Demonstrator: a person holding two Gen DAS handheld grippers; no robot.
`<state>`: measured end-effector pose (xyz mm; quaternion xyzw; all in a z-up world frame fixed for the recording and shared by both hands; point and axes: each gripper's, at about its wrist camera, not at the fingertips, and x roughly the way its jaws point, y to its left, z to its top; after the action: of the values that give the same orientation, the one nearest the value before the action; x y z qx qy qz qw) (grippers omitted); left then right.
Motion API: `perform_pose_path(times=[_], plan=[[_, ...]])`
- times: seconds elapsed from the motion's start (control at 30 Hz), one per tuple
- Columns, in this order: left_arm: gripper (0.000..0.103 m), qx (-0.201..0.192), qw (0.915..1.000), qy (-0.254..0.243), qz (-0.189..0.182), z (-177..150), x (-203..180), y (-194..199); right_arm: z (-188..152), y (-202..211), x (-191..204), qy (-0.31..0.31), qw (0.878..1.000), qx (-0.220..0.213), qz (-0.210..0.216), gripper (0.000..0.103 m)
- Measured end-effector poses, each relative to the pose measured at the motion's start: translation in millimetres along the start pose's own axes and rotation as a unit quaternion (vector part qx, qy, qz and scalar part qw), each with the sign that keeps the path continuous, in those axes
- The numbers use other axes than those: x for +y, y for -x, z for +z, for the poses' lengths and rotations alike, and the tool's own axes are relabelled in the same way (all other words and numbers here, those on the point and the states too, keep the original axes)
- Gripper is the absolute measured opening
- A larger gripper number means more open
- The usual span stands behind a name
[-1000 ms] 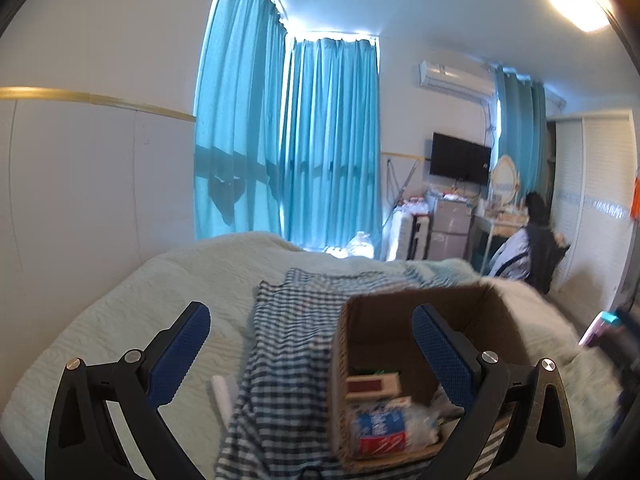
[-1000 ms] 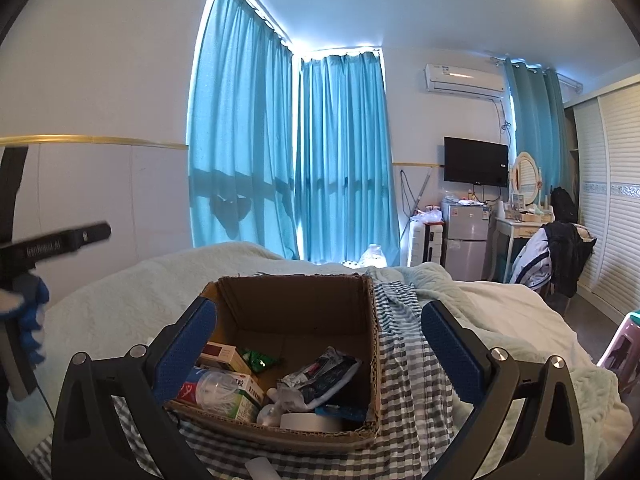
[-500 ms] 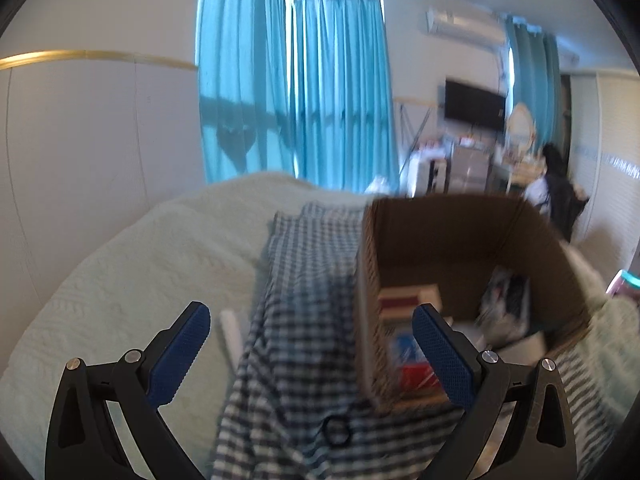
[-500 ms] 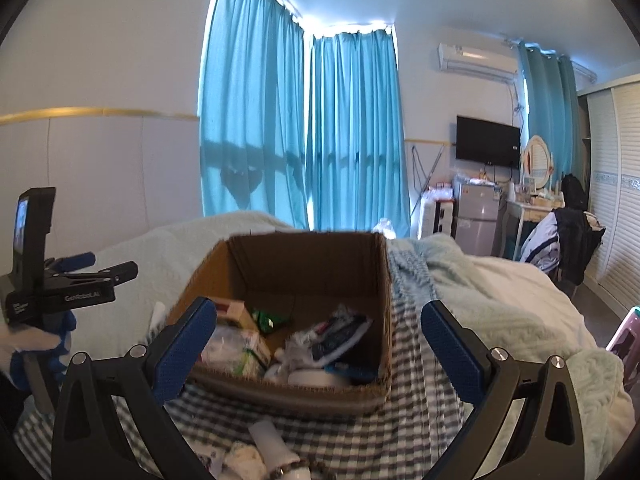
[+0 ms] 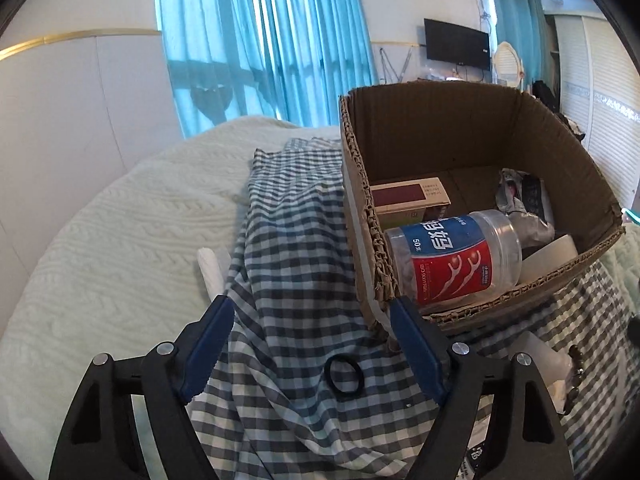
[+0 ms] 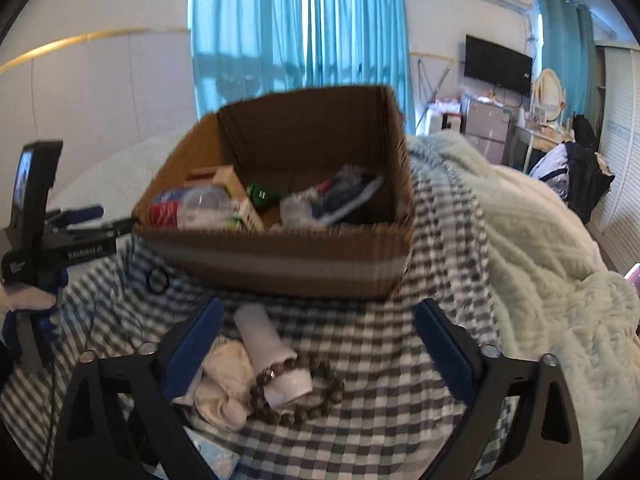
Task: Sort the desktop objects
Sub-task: 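Grasp the black hair tie with the left gripper while the right gripper grasps the bead bracelet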
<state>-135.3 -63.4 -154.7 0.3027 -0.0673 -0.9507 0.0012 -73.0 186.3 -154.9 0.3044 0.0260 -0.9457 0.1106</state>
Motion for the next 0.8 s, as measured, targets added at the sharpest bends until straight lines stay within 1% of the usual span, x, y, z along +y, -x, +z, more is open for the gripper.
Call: perform_pose_path(times=[0.03, 0.07, 0.13, 0.17, 0.2, 0.23, 0.27, 0.33, 0.5, 0.53, 0.57, 0.6, 0.63, 0.67, 0.7, 0.77, 0.8], plan=[[0.081, 0.005, 1.0, 0.002, 0.003, -3.8, 1.0, -1.0, -3.0, -3.1, 0.9, -0.001, 1.0, 0.007, 0.003, 0.087], [0.076, 0.012, 0.9999, 0.003, 0.004, -7.1, 1.8, -2.5, -7.2, -7.7, 2.0, -0.001, 1.0, 0.016, 0.007, 0.087], [0.071, 0.026, 0.9995, 0.016, 0.004, -18.8, 4.4, -5.4, -15.2, -17.5, 6.3, 0.003, 0.999, 0.038, 0.011, 0.079], [0.071, 0.037, 0.9991, 0.019, -0.004, -24.9, 3.9, -9.8, -18.0, -21.3, 8.0, 0.005, 0.999, 0.047, 0.014, 0.073], [0.07, 0.051, 0.9986, 0.01, -0.01, -27.3, 1.1, -16.1, -20.8, -25.2, 10.3, 0.007, 0.998, 0.056, 0.019, 0.072], [0.062, 0.063, 0.998, 0.0, -0.012, -30.4, -2.5, -22.1, -22.6, -27.5, 12.4, 0.008, 0.998, 0.06, 0.022, 0.072], [0.057, 0.071, 0.9974, -0.008, -0.011, -33.0, -5.7, -27.3, -24.5, -30.3, 15.2, 0.01, 0.997, 0.065, 0.026, 0.072], [0.056, 0.084, 0.9962, -0.016, -0.015, -37.4, -9.8, -36.4, -29.7, -37.2, 20.4, 0.015, 0.997, 0.076, 0.03, 0.072], [0.047, 0.108, 0.9938, -0.013, -0.02, -42.2, -10.1, -53.2, -42.2, -48.0, 23.3, 0.01, 0.994, 0.101, 0.039, 0.071], [0.042, 0.113, 0.9932, -0.012, -0.022, -43.2, -10.2, -56.7, -44.1, -49.4, 23.3, 0.008, 0.994, 0.105, 0.041, 0.071], [0.038, 0.117, 0.9927, -0.013, -0.024, -44.0, -10.5, -59.8, -45.7, -50.7, 23.2, 0.008, 0.993, 0.107, 0.042, 0.068], [0.037, 0.122, 0.9921, -0.015, -0.027, -45.8, -12.2, -62.7, -47.8, -52.8, 23.3, 0.007, 0.993, 0.111, 0.044, 0.065], [0.033, 0.126, 0.9915, -0.019, -0.029, -48.9, -15.3, -65.1, -49.1, -54.3, 23.7, 0.006, 0.992, 0.114, 0.046, 0.064], [0.026, 0.131, 0.9906, -0.023, -0.031, -49.8, -16.4, -68.4, -51.0, -55.9, 24.1, 0.006, 0.992, 0.118, 0.048, 0.062], [0.023, 0.138, 0.9896, -0.026, -0.032, -51.8, -17.9, -72.3, -52.7, -57.4, 24.7, 0.007, 0.991, 0.121, 0.049, 0.061], [0.012, 0.142, 0.989, -0.026, -0.033, -54.8, -18.8, -76.4, -54.7, -60.8, 25.1, 0.007, 0.991, 0.126, 0.052, 0.057], [0.01, 0.14, 0.9893, -0.024, -0.033, -54.9, -18.3, -75.8, -55.7, -62.4, 25.2, 0.007, 0.991, 0.128, 0.05, 0.057]])
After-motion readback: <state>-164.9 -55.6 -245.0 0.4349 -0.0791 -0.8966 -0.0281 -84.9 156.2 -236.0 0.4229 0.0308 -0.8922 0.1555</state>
